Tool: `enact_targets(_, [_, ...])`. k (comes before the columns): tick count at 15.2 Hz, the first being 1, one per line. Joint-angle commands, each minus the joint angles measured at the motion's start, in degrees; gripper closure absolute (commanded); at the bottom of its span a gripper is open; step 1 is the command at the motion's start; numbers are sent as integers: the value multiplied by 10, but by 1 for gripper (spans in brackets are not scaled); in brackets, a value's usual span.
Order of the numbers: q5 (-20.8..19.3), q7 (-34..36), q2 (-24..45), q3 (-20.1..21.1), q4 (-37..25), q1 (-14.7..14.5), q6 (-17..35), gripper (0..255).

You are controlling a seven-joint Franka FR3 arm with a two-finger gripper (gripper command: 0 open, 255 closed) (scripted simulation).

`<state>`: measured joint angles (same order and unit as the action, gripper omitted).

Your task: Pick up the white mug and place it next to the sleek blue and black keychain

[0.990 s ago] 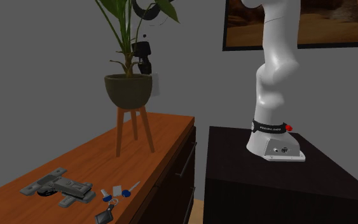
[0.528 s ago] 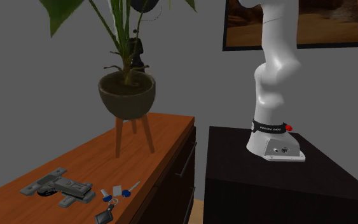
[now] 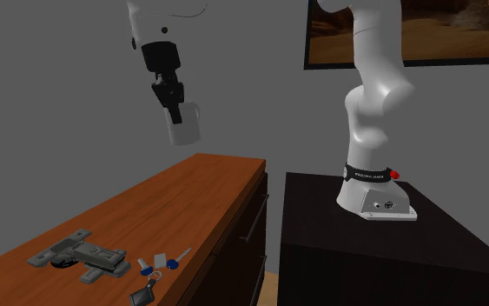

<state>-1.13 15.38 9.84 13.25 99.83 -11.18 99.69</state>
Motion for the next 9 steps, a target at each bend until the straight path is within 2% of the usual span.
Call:
enact_targets(1, [-1,30,19,12,-21,-18,-2,255])
enact_targets(6, [-10,93,71,34,-90,-60,-20,255])
enact_targets(9, [-11,93,75,33,-72,-60,1,255])
